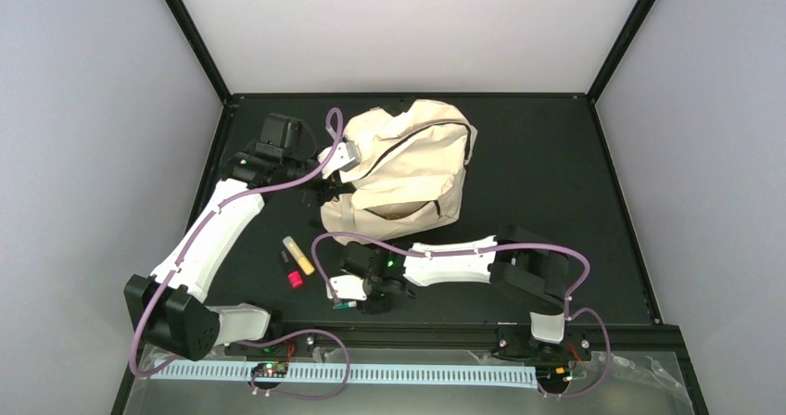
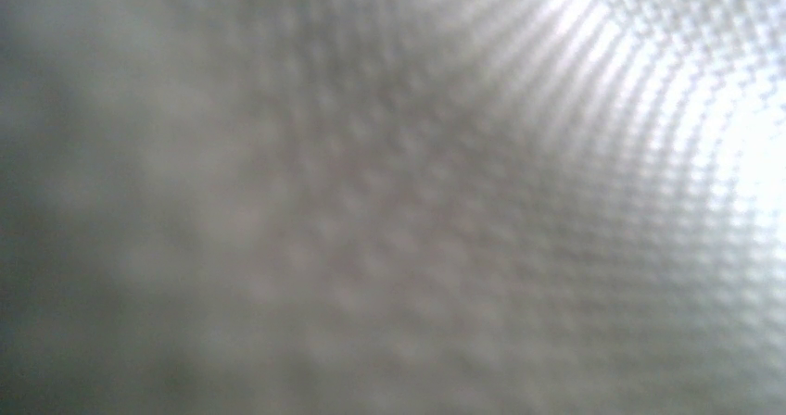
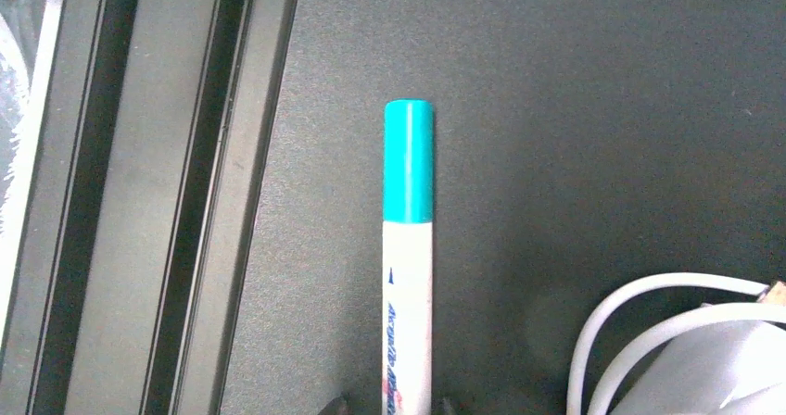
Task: Pack the student bag
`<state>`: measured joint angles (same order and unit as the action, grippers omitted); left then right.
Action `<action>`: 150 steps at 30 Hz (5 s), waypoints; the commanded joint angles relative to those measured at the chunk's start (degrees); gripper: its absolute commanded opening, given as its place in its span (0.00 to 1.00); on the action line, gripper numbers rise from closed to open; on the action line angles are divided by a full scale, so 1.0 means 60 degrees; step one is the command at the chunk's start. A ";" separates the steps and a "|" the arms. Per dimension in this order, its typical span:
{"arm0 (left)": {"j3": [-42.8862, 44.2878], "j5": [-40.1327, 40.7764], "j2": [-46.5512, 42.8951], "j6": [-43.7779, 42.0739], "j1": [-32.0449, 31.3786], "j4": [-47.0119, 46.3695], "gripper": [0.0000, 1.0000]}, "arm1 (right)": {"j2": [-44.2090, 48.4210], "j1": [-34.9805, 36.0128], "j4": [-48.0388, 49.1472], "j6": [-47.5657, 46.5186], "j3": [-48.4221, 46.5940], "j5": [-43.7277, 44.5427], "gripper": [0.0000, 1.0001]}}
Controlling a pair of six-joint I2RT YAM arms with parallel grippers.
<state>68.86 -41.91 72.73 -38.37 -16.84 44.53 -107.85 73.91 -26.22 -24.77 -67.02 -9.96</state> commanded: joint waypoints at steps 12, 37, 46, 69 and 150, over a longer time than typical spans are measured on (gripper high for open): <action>0.0266 -0.0005 -0.0227 -0.0124 0.0038 -0.0364 0.02 | -0.1036 0.0539 -0.0264 0.0408 -0.0807 0.0868 0.21; 0.0235 0.0020 -0.0220 -0.0093 0.0038 -0.0429 0.02 | 0.4101 0.0308 0.0666 0.0229 0.0825 0.0220 0.04; 0.0213 -0.0082 -0.0227 -0.0049 0.0038 -0.0501 0.02 | 0.7176 -0.2081 0.4299 -0.0347 0.2594 -0.1628 0.03; -0.0053 -0.0242 -0.0328 0.0552 0.0053 -0.0969 0.02 | 0.4825 -0.4898 0.5861 -0.1105 0.2477 -0.3546 0.03; 0.0066 0.0184 -0.0285 0.0448 0.0053 -0.0952 0.02 | -0.1242 -0.0388 -0.0980 0.5015 -0.2203 0.3769 0.57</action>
<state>67.99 -40.03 72.01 -34.52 -16.84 41.56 -116.18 71.85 -32.77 4.99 -81.06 14.00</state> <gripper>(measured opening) 0.059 0.574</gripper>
